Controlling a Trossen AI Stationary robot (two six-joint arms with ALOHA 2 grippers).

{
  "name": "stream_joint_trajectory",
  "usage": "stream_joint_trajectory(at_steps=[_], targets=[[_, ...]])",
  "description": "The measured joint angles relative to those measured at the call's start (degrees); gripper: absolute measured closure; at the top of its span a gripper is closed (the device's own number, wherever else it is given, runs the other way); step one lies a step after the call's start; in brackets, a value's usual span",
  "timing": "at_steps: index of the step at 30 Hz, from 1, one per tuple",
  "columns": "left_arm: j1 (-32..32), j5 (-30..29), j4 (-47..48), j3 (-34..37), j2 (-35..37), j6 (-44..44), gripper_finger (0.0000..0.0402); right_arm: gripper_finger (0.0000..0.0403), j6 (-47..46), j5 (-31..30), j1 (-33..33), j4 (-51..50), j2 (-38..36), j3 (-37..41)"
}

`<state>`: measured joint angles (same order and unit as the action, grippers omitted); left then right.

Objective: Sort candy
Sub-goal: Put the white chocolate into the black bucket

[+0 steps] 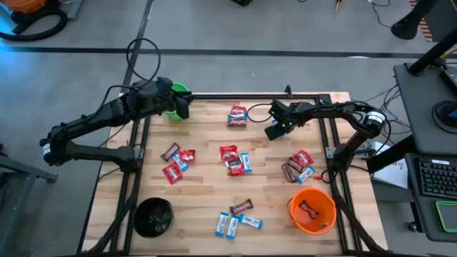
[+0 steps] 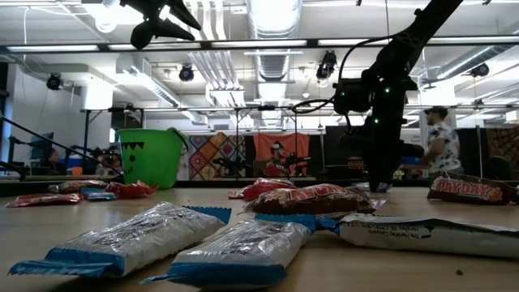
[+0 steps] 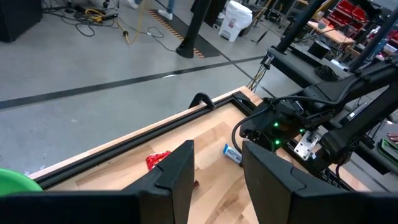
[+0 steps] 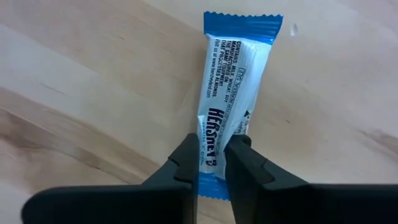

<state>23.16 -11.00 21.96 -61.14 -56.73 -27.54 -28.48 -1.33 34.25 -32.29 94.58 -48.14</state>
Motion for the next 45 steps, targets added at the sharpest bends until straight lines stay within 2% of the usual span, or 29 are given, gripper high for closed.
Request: stream_joint_trajectory(at_steps=[10,25,34,45], targets=[[0.0,0.0,0.0,0.0,0.1,0.0,0.0283,0.0376,0.0,0.3,0.0,-0.2,-1.3,0.0],[0.0,0.0,0.0,0.0,0.3,0.6,0.0283,0.0378,-2.7,1.8,0.0,-2.3,-9.7,0.3],[0.0,0.1,2.9,0.0,0.0,0.7,0.0283,0.0377,-3.5,6.3,-0.9,-1.8,-10.9,0.2],[0.0,2.9,3.3,0.0,-4.6,0.2,0.0283,0.0377,-9.0,6.3,-5.1,-0.8,-19.4,0.1]])
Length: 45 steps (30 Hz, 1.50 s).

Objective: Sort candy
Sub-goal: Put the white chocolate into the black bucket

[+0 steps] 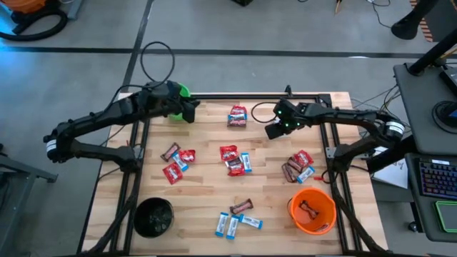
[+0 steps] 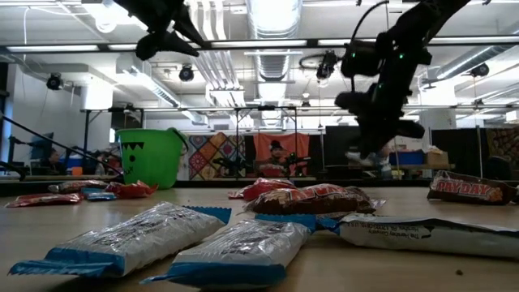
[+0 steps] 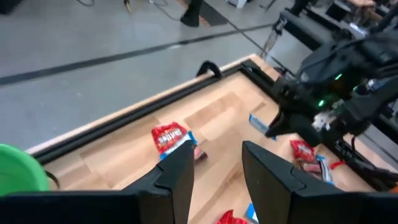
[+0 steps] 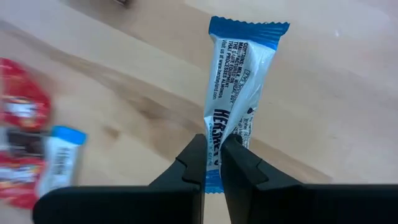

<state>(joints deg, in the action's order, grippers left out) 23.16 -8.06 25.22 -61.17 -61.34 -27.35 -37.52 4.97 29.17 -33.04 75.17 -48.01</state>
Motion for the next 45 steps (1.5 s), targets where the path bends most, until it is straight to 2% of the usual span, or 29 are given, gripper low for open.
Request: stream_joint_trajectory(at_steps=[8,16,23,30,37,45], targets=[[-0.1,8.9,-10.1,0.0,-6.4,1.9,0.0283,0.0376,-6.8,-0.5,-5.4,6.4,-7.1,0.0],[-0.1,13.5,-15.5,0.0,-11.0,3.2,0.0283,0.0376,-12.0,-3.8,-11.7,12.5,-10.2,-0.1],[-1.1,18.0,-23.0,0.0,-15.9,2.0,0.0283,0.0376,-13.9,-6.4,-15.9,18.9,-10.2,-0.2],[-1.3,22.9,-29.3,0.0,-20.5,-0.5,0.0283,0.0376,-11.7,-10.9,-17.3,18.5,-10.1,-4.2],[-1.4,27.0,-34.7,0.0,-23.4,-3.0,0.0283,0.0376,-8.9,-12.8,-17.2,17.0,-9.5,-7.4],[-1.4,28.2,-39.3,0.0,-24.3,-4.7,0.0283,0.0376,-5.7,-13.6,-17.2,16.9,-2.5,-11.8]])
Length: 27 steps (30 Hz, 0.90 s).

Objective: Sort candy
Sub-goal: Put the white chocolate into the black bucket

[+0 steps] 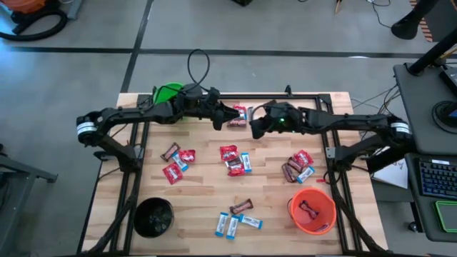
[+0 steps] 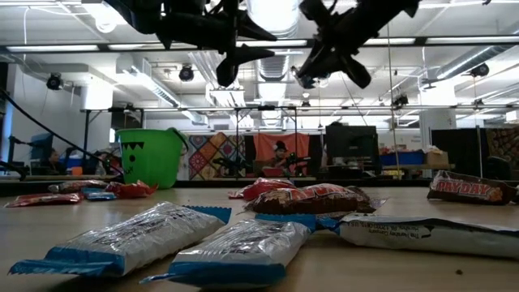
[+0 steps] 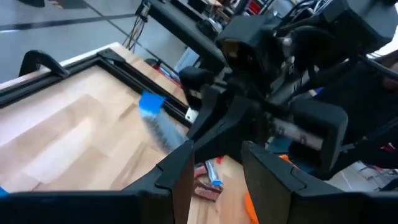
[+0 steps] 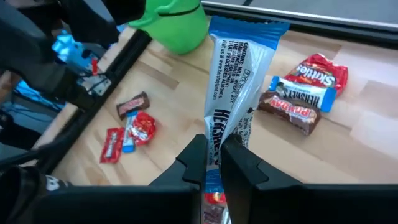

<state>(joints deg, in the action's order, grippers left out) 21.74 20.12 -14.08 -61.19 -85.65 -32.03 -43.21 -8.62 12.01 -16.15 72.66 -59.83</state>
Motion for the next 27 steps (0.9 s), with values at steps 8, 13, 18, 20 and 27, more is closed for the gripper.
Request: stream_joint_trajectory(at_steps=[8,13,18,20,27], targets=[[0.0,0.0,0.3,0.0,0.0,0.1,0.0283,0.0376,6.8,1.1,0.0,-8.0,8.5,-11.6],[0.0,0.0,0.6,0.0,0.0,1.0,0.0283,0.0376,9.1,-2.0,-0.2,-16.8,9.7,-16.6],[0.0,0.0,1.1,0.0,0.0,1.3,0.0283,0.0376,9.5,-2.5,-0.3,-17.1,9.1,-17.8],[0.0,0.0,1.3,0.0,0.0,1.3,0.0283,0.0376,9.8,-2.3,-0.5,-16.5,9.1,-18.3],[0.0,-0.2,1.4,0.0,0.0,1.3,0.0283,0.0376,9.8,-1.9,-2.0,-16.0,9.1,-19.4]])
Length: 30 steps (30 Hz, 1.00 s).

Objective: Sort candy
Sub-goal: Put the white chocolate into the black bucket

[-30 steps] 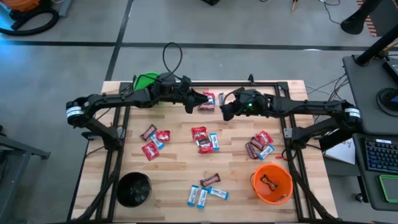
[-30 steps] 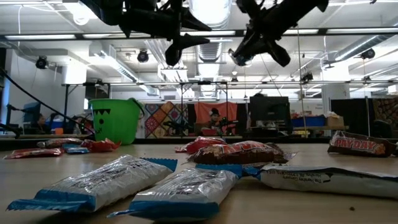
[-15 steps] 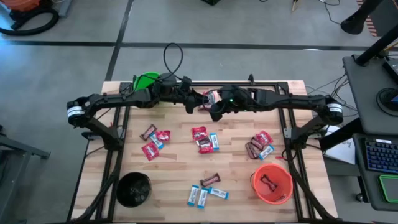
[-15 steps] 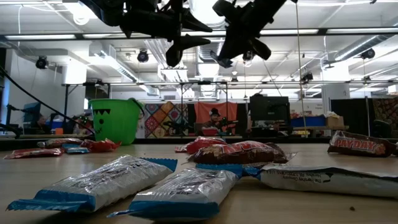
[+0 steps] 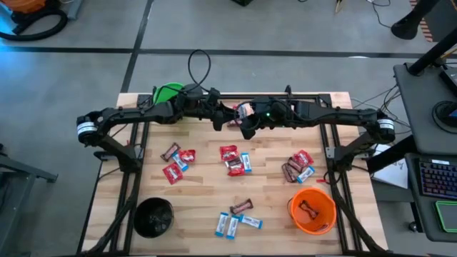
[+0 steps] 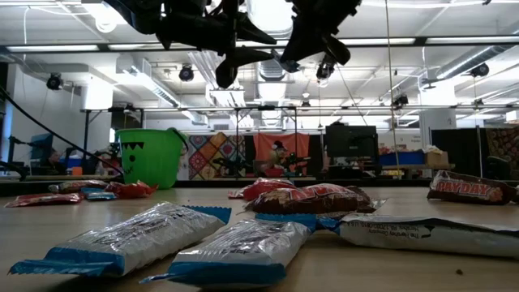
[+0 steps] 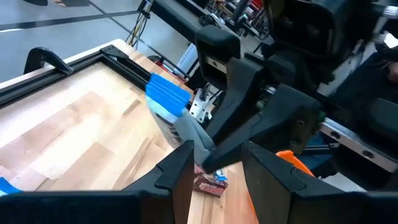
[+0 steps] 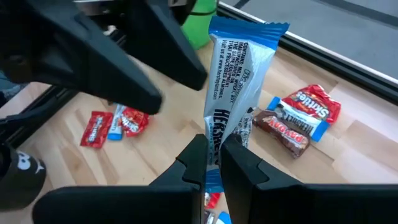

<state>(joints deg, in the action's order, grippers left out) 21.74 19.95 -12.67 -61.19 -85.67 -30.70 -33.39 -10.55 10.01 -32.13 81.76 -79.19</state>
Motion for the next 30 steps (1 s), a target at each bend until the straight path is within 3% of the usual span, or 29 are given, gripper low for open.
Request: stream_joint_trajectory(at_steps=[30], targets=[[0.1,-1.6,-0.2,0.0,0.0,0.0,0.0287,0.0376,0.3,0.0,-3.2,1.5,0.0,-0.1]])
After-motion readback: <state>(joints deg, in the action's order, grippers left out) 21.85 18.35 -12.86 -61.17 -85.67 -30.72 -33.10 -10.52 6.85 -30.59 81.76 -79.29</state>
